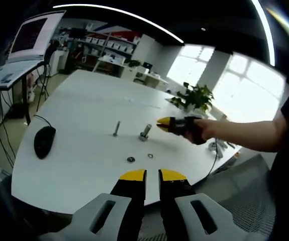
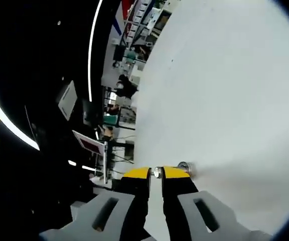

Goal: Place the washer onto the threaded stud by aligning its center hole with the stud, sliding it down to the base, and recovering from edge contact or off-axis alignment until the washer reaches the visible bottom stop.

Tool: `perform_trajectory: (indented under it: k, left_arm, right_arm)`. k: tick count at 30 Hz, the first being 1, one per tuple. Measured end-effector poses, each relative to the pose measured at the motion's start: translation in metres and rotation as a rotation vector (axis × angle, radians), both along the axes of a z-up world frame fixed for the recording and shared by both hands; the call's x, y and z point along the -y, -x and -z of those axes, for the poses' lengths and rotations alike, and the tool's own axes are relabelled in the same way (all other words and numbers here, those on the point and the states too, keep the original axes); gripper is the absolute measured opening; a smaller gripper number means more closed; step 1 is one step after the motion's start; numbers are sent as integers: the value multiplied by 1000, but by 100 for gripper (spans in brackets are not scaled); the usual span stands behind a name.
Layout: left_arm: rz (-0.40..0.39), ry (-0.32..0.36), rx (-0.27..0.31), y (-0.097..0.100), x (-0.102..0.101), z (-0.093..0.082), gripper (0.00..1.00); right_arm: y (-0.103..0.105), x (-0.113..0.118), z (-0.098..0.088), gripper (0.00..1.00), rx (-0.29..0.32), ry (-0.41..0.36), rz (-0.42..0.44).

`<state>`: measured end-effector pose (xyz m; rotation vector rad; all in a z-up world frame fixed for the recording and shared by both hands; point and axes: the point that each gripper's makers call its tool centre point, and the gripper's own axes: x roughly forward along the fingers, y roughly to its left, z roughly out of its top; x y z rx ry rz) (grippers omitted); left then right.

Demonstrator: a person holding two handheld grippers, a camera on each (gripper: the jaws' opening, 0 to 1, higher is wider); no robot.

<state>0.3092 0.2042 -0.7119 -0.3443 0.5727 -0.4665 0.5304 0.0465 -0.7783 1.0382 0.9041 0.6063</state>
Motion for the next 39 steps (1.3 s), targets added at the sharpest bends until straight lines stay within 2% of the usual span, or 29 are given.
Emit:
perform_trajectory:
  k: [10,14,24,29,39]
  left_arm:
    - [15,-6,0,3,4,0,7]
    - [18,-6,2,3,5,0,7]
    - [34,-12,4,4,8,0,7]
    - [40,-14,3,5,9,0,7]
    - [59,-20,5,7,9,1,7]
  right_arm:
    - [9,9,-40,12,105,-8,6]
    - [19,11,-59,14,169,15,-16]
    - [38,28,-91,17,274,66,-16]
    - [54,31,-104,20,366,165,-66]
    - [98,34,-112,19,649,561,-281]
